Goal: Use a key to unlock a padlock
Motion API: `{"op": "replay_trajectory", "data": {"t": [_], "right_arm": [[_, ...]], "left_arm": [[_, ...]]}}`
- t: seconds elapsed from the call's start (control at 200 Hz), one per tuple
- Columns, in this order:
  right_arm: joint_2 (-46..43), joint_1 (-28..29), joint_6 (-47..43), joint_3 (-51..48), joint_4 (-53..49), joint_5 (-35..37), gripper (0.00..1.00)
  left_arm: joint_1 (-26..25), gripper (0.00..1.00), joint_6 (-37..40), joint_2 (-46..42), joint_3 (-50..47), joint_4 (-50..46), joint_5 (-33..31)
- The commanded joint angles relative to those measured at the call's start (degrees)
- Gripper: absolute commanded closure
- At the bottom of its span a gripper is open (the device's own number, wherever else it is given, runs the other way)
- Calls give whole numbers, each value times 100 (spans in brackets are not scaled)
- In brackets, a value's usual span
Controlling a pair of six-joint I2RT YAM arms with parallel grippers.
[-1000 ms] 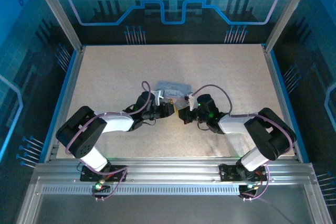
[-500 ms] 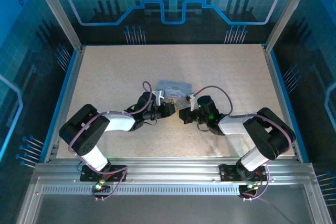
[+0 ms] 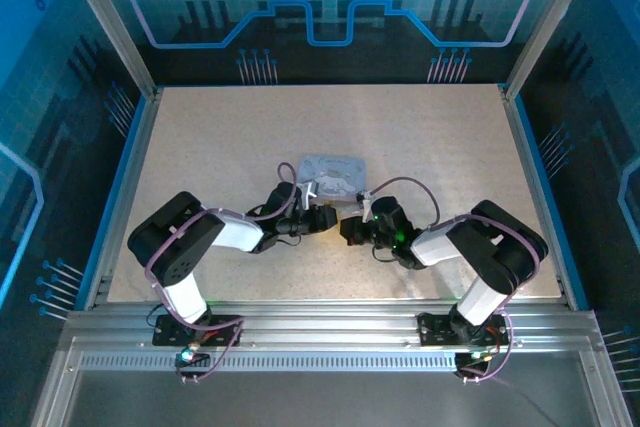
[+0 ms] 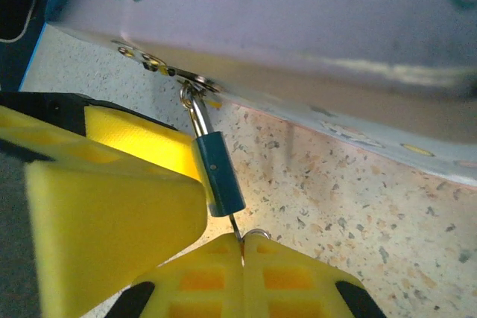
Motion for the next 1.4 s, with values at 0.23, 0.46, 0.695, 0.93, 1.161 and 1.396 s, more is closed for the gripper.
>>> {"op": "replay_trajectory", "data": {"t": [0.23,0.46,0.695,0.93,1.161,1.396], "right_arm": [[212,111,718,-191,478,115,96],[155,112,1066,-221,630,-57,96],[157,121,1758,-219,838,-340,97],[133,128,2162,-97,554,-485,96],[113,129,2252,-72,452,-528,96],[149,128,2260,-17,402,-546,96]], "left_arm": [[-86,40,96,-713,-311,-78,-217],[-78,34,-35,-1464,-638,-279,-590],[-47,33,-453,-1794,-1009,-181,-782],[-5,41,-967,-1250,-1037,396,-492],[-5,46,-1212,-713,-945,916,-294],[-4,52,-1482,-358,-928,1415,-310]]}}
